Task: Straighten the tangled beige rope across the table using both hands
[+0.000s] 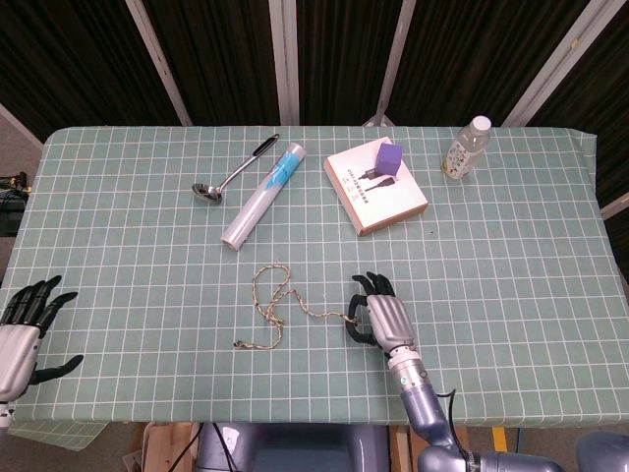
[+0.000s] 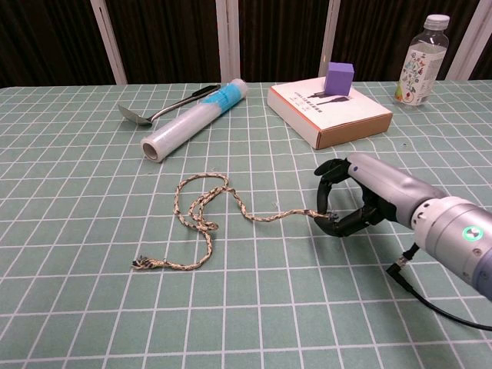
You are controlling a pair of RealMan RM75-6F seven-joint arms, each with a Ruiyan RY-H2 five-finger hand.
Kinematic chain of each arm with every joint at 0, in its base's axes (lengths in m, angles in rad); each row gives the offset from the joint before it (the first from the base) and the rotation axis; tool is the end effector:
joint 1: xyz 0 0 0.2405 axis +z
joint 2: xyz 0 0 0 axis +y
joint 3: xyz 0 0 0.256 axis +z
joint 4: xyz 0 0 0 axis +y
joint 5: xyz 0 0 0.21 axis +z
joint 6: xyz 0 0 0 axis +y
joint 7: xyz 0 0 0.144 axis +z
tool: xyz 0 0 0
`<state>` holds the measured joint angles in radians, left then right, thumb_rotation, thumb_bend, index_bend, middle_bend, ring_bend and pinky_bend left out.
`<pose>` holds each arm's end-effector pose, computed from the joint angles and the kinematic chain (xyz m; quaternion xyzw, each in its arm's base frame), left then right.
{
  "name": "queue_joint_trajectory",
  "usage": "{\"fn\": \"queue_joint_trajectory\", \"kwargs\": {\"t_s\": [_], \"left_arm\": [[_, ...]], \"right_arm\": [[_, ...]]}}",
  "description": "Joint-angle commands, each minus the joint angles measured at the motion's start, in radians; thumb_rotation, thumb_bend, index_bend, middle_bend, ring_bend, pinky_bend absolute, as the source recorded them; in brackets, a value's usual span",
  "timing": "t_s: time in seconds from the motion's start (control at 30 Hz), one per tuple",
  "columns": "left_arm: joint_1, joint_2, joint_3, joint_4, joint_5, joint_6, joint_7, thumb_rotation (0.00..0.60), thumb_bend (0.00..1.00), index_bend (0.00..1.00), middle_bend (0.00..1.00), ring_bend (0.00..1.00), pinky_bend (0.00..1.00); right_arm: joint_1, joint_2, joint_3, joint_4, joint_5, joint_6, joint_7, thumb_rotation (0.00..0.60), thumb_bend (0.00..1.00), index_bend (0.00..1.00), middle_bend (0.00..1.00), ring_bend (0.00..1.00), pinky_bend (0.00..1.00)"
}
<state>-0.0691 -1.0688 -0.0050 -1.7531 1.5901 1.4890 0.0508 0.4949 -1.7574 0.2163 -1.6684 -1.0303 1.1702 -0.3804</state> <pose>-0.2805 0.1643 0.1529 -0.6194 -0.3949 -0.4006 0.5476 -0.1379 -0.2669 -0.0514 0.6010 -0.5515 0.4247 0.3928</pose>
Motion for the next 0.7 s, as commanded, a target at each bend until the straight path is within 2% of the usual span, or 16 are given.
{"fn": "queue_joint_trajectory", "kwargs": {"t_s": [0.03,0.23,0.5,0.7], "left_arm": [[-0.054,-0.001,-0.016,-0.084,-0.004,-0.073,0.081,0.6,0.19,0.31,0.1,0.0,0.0],[-0.119,-0.057,-0.038,-0.164,-0.052,-0.169,0.225,0.6,0.28,0.42,0.15,0.0,0.0],[-0.203,-0.187,-0.069,-0.194,-0.204,-0.294,0.39,0.6,0.33,0.46,0.15,0.0,0.0],[-0.257,-0.275,-0.086,-0.171,-0.276,-0.335,0.49,0.6,0.36,0.47,0.15,0.0,0.0]], "right_arm": [[-0.007,0.018,0.0,-0.022,0.005,0.006,0.001,0.6,0.43,0.65,0.17,0.0,0.0],[-0.013,0.052,0.002,-0.059,0.009,0.013,0.006,0.6,0.43,0.65,0.17,0.0,0.0],[-0.018,0.084,0.004,-0.083,0.015,0.021,0.015,0.6,0.43,0.65,0.17,0.0,0.0],[-0.019,0.1,0.007,-0.089,0.021,0.025,0.02,0.6,0.43,0.65,0.17,0.0,0.0]]}}
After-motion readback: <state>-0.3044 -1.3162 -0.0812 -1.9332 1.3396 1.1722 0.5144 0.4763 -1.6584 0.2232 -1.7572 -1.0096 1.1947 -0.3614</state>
